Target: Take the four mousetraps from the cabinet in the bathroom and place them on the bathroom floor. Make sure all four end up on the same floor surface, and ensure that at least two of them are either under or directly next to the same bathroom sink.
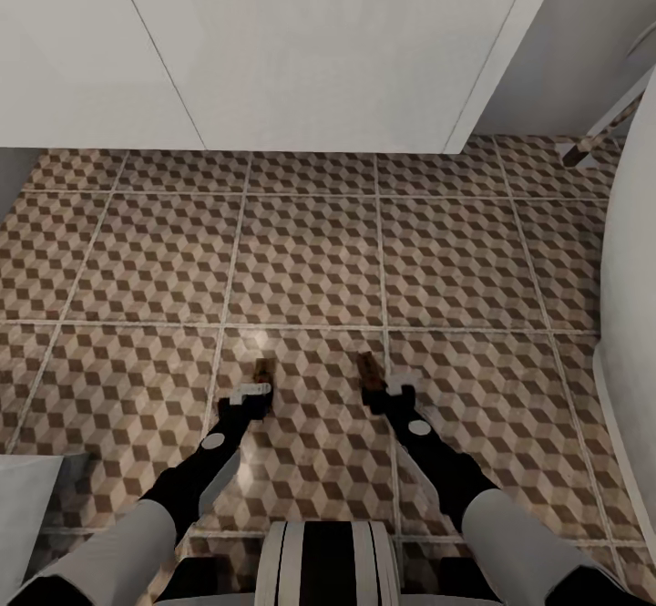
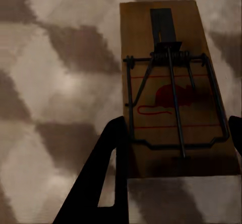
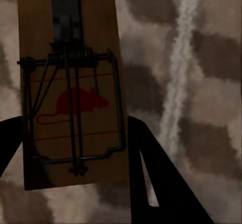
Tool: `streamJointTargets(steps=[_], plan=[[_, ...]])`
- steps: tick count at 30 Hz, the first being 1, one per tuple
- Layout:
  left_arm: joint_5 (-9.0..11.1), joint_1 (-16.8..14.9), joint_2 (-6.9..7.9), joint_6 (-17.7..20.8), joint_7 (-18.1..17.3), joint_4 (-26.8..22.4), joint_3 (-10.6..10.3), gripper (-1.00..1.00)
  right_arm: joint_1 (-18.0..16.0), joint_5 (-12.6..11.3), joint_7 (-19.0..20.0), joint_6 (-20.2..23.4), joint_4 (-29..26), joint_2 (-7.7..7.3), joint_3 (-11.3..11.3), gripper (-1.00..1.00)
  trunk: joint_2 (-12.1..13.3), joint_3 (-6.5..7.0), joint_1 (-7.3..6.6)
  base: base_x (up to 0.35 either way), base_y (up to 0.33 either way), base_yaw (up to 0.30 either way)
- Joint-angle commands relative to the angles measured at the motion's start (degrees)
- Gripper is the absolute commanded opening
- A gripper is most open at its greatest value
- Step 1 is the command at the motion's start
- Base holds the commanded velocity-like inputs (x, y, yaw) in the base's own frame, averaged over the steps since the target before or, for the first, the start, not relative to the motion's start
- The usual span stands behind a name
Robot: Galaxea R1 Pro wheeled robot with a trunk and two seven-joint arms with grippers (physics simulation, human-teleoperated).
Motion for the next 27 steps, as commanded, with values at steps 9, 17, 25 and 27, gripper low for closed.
streamJointTargets(steps=[9, 17, 25, 27], plan=[[0.33, -2.53, 1.06, 30.18, 4.09, -22.95, 3.05, -1.0, -4.64, 2.56, -3.62, 15.57, -12.58, 0.66, 0.29, -1.0, -0.01, -0.03, 0.0, 0.0, 0.0, 0.0], [0.12, -11.86, 0.93, 38.14, 7.08, -19.37, 4.91, -1.0, -14.55, 2.78, -3.82, 21.36, -7.2, 3.08, 0.27, -1.0, -0.01, -0.03, 0.0, 0.0, 0.0, 0.0], [-0.13, -13.77, 1.18, 33.87, 6.99, -19.67, 4.14, -1.0, -16.04, 2.63, -3.63, 19.08, -4.97, 3.15, 0.4, -1.0, -0.01, -0.03, 0.0, 0.0, 0.0, 0.0], [-0.25, -13.75, 1.33, 31.21, 6.94, -20.6, 3.59, -1.0, -16.08, 2.62, -3.6, 18.03, -4.9, 3.08, 0.45, -1.0, -0.01, -0.03, 0.0, 0.0, 0.0, 0.0]])
